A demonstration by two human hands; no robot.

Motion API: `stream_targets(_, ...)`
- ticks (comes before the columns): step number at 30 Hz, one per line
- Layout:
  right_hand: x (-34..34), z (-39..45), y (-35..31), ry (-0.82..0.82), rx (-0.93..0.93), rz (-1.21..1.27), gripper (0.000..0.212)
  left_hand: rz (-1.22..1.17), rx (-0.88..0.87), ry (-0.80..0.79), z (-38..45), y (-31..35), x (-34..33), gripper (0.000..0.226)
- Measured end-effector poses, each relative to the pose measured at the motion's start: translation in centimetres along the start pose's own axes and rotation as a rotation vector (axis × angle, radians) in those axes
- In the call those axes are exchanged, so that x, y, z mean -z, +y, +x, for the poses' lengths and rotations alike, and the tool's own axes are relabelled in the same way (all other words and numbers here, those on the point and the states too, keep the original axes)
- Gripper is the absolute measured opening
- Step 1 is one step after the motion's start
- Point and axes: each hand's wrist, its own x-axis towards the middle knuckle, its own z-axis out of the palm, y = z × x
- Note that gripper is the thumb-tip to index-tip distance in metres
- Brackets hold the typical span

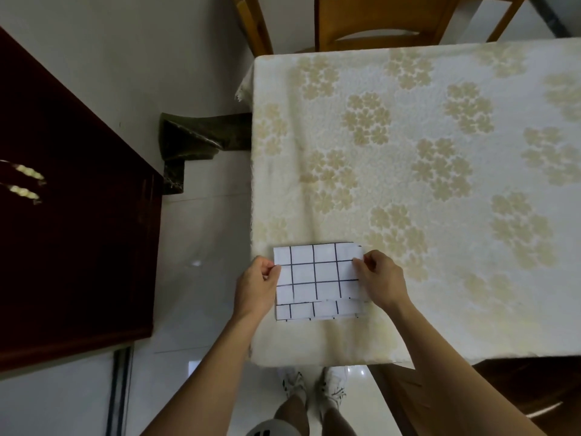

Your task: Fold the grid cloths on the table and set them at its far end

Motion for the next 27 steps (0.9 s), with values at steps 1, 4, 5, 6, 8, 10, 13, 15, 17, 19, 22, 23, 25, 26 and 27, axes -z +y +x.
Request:
stream_targets(1,-0.2,0.2,0.1,-0.006,-0.006,-0.011,0.023,0.032,-0.003,-0.001,0.2,-0.2,-0.2,0.009)
stream_targets(4,-0.4,0.5,0.3,-0.019,-0.032,-0.057,0.022,0.115,-0.017,0.019,0.4,-0.6,-0.3,0.008)
stream_targets(5,-0.4,0.5,0.4,-0.016,-0.040,-0.074,0.020,0.142,-0.038,0.033,0.2,-0.7,-0.2,0.009)
stream_targets(6,-0.3,0.3,0.5,0.003,-0.038,-0.097,0.018,0.182,-0.074,0.051,-0.1,-0.7,-0.1,0.010)
stream_targets(8,-0.2,-0.1,0.9,0.087,0.047,-0.175,0.022,0.299,-0.192,0.087,-0.8,-0.8,0.0,0.015)
stream_targets(10,0.0,-0.6,1.5,0.150,0.218,-0.283,0.024,0.432,-0.342,0.100,-1.7,-1.0,0.0,0.016)
stream_targets(13,0.4,-1.6,2.3,0.184,0.435,-0.399,0.024,0.601,-0.514,0.070,-3.3,-1.5,-0.3,0.024)
stream_targets(15,0.6,-2.3,3.0,0.176,0.555,-0.473,0.028,0.685,-0.619,0.048,-4.3,-1.7,-0.5,0.032)
stream_targets(17,0.5,-3.2,3.8,0.140,0.656,-0.527,0.033,0.752,-0.685,-0.001,-5.3,-2.3,-0.6,0.044)
stream_targets(19,0.4,-4.3,4.6,0.076,0.719,-0.574,0.040,0.819,-0.688,-0.047,-6.1,-3.3,-0.7,0.055)
stream_targets(22,-0.2,-5.7,5.8,-0.016,0.755,-0.661,0.056,0.883,-0.671,-0.087,-6.6,-5.0,-1.2,0.067)
stream_targets(23,-0.6,-6.2,6.1,-0.043,0.747,-0.685,0.061,0.897,-0.660,-0.102,-6.7,-5.6,-1.4,0.069)
stream_targets(25,-1.5,-6.8,6.5,-0.083,0.724,-0.725,0.068,0.909,-0.626,-0.131,-6.8,-6.4,-1.8,0.072)
stream_targets(26,-2.0,-7.0,6.7,-0.095,0.707,-0.742,0.070,0.910,-0.609,-0.144,-6.7,-6.7,-2.0,0.073)
stream_targets(27,-2.5,-7.2,6.8,-0.105,0.685,-0.756,0.072,0.913,-0.591,-0.159,-6.7,-6.9,-2.2,0.074)
